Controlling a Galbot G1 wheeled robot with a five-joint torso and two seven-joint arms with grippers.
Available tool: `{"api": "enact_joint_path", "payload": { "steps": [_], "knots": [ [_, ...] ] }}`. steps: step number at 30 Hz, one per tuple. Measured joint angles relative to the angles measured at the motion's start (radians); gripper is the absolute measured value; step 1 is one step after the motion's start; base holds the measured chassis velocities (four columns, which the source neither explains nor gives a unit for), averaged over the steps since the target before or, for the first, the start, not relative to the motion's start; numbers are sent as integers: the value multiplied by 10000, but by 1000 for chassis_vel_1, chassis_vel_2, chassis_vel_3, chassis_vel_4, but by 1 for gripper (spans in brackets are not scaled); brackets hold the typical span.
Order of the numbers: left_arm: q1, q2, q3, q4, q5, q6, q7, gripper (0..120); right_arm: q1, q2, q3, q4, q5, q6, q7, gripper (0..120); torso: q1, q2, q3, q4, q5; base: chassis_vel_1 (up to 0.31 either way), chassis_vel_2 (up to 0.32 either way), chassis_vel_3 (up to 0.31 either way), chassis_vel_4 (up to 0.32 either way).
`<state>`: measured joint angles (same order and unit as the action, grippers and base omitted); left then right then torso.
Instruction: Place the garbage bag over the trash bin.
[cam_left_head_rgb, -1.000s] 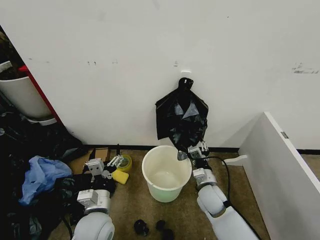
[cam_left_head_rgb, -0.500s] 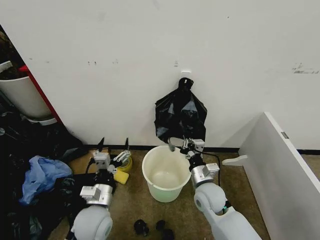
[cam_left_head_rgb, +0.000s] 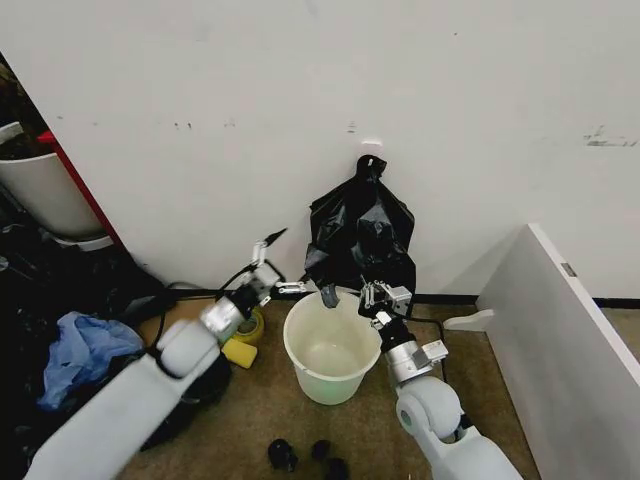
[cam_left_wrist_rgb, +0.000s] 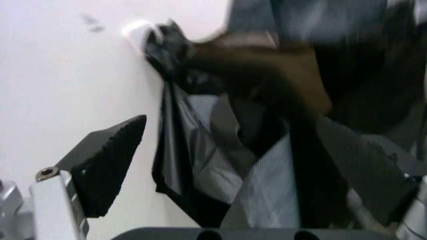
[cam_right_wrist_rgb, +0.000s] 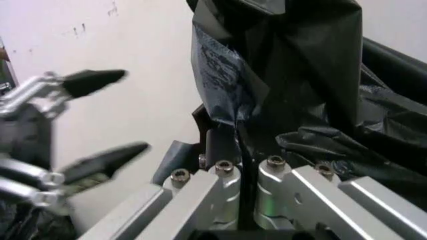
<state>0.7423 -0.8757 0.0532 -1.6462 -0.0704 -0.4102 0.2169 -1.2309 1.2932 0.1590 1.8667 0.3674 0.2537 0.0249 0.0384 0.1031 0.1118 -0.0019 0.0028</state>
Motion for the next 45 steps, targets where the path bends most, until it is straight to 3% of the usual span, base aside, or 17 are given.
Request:
{"api": "enact_joint_path", "payload": {
  "steps": [3, 6, 14, 19, 21, 24, 28, 31, 34, 45],
  "knots": [
    [-933, -24, 386, 673, 547, 101, 1162, 99, -99, -32, 58, 155, -30, 1, -18, 0, 0, 0, 0, 1, 0, 0, 0, 0, 0],
    [-1640, -200, 780, 1212, 1220, 47, 1687, 95, -173, -124, 104, 273, -42, 0, -65, 0, 0, 0, 0, -1, 0, 0, 0, 0, 0],
    [-2065, -612, 979, 1842, 2455, 127, 1788, 77, -237, -140, 125, 388, -107, 1, -140, 0, -1, 0, -1, -1, -1, 0, 0, 0, 0],
    [-1826, -652, 862, 1897, 2498, 539, 1435, 55, -245, -120, 133, 397, -195, 15, -181, 0, -2, 0, -2, 0, 0, 0, 0, 0, 0],
    [-1662, -632, 823, 1858, 2038, 865, 1208, 46, -251, -123, 147, 397, -226, 28, -191, 0, -1, 0, -1, 0, -1, 0, 0, 0, 0],
    [-1532, -596, 815, 1769, 1510, 1161, 1057, 40, -253, -128, 158, 393, -248, 43, -200, 0, -1, 0, -2, 0, -2, 0, 0, 0, 0],
    [-1028, -478, 761, 1414, -745, 1954, 453, 20, -267, -151, 203, 342, -355, 94, -229, 0, -2, 0, -2, 0, -2, 0, 0, 0, 0],
    [-860, -455, 691, 1305, -1629, 2180, 256, 15, -280, -165, 216, 330, -400, 113, -240, 0, -2, 0, -2, 1, -1, 0, 0, 0, 0],
    [-716, -463, 618, 1242, -2635, 2273, 41, 1, -306, -178, 252, 324, -462, 153, -265, 0, -1, 0, -2, 0, -1, 0, 0, 0, 0],
    [247, -704, 47, 538, -5762, 2307, -657, 0, -586, -329, 171, 520, -283, 358, -72, 0, -2, 0, -2, 0, 1, 0, 0, 0, 0]
  ]
}}
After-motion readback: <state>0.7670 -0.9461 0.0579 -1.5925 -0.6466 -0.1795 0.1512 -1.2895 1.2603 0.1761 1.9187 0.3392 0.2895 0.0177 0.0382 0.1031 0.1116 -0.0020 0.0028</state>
